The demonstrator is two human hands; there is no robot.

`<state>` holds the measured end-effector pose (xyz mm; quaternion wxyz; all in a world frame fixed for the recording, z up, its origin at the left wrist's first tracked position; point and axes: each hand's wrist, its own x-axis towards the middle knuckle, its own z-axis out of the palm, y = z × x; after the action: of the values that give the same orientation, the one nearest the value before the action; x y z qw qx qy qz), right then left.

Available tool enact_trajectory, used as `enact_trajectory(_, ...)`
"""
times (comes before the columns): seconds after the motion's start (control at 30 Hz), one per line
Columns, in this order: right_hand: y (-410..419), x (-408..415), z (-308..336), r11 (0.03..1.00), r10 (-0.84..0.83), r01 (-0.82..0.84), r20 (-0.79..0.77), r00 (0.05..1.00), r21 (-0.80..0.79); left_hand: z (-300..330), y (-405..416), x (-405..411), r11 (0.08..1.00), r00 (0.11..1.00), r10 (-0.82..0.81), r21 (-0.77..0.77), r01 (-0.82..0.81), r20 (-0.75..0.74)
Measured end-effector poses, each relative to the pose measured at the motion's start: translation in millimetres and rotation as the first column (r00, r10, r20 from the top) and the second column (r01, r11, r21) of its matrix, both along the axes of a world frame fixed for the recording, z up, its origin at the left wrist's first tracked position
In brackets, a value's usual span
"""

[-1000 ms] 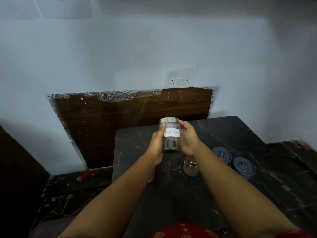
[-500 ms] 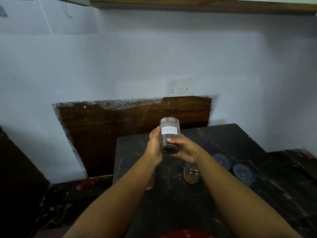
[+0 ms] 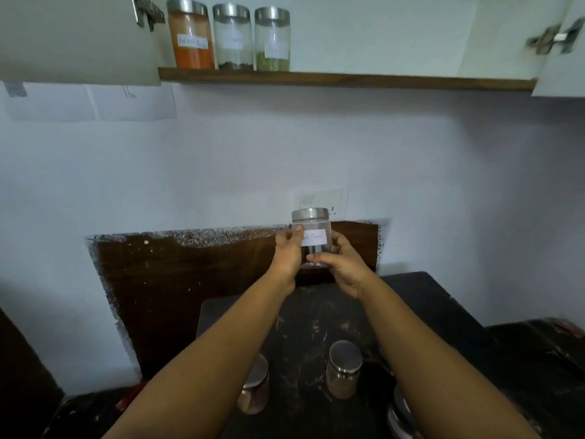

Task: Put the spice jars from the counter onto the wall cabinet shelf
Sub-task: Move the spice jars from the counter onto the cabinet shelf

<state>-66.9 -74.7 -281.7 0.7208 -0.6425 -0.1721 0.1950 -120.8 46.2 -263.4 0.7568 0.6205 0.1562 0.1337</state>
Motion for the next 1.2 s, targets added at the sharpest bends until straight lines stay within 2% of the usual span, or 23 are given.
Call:
enact_trajectory(0.17, -6, 29, 60, 0.995, -0.067, 0.079, 0.180, 0.981, -0.061, 69, -7, 24, 0.997, 0.992, 0.044, 0.064, -0.052, 0.115)
enact_trajectory(0.27, -8, 48, 114, 0.989, -0.121, 0.141, 0.311, 0.943, -0.043, 115, -8, 41, 0.986, 0.968, 0.041, 0.148, -0.080, 0.248)
enact_trajectory(0.4, -9, 71, 197, 0.992, -0.115, 0.125, 0.523, 0.845, 0.016, 185, -5, 60, 0.916, 0.895, 0.011, 0.354, -0.188, 0.447)
enact_trajectory(0.5, -5, 89, 249, 0.988, -0.145, 0.144, 0.637, 0.757, 0.054, 235, 1, 74, 0.860, 0.829, -0.020, 0.432, -0.271, 0.559)
enact_trajectory(0.63, 2, 113, 296, 0.990, -0.127, 0.138, 0.698, 0.705, 0.041, 276, 14, 97, 0.780, 0.793, -0.063, 0.525, -0.340, 0.606)
enact_trajectory(0.7, 7, 130, 315, 0.985, -0.112, 0.173, 0.726, 0.678, -0.010, 291, 24, 115, 0.701, 0.818, -0.040, 0.600, -0.386, 0.574)
enact_trajectory(0.73, 10, 139, 323, 0.974, -0.105, 0.220, 0.748, 0.655, -0.055, 295, 32, 125, 0.633, 0.847, 0.016, 0.650, -0.420, 0.532)
enact_trajectory(0.77, 13, 149, 329, 0.950, -0.096, 0.288, 0.771, 0.630, -0.117, 294, 41, 133, 0.505, 0.872, 0.113, 0.729, -0.463, 0.475)
enact_trajectory(0.8, 16, 158, 334, 0.914, -0.073, 0.358, 0.789, 0.611, -0.193, 288, 52, 141, 0.325, 0.878, 0.230, 0.818, -0.475, 0.419)
enact_trajectory(0.87, 23, 172, 343, 0.813, -0.003, 0.458, 0.784, 0.621, -0.360, 263, 73, 152, -0.003, 0.831, 0.355, 0.889, -0.458, 0.429)
enact_trajectory(0.9, 28, 177, 347, 0.762, 0.033, 0.482, 0.770, 0.637, -0.432, 250, 80, 155, -0.113, 0.802, 0.339, 0.868, -0.484, 0.492)
enact_trajectory(0.93, 34, 182, 351, 0.719, 0.068, 0.497, 0.761, 0.645, -0.485, 239, 86, 159, -0.180, 0.772, 0.301, 0.828, -0.531, 0.560)
enact_trajectory(1.03, 52, 197, 360, 0.662, 0.126, 0.511, 0.753, 0.645, -0.548, 233, 97, 170, -0.249, 0.698, 0.246, 0.740, -0.625, 0.672)
enact_trajectory(1.2, 70, 217, 360, 0.685, 0.118, 0.466, 0.716, 0.688, -0.560, 235, 98, 169, -0.258, 0.718, 0.243, 0.757, -0.600, 0.652)
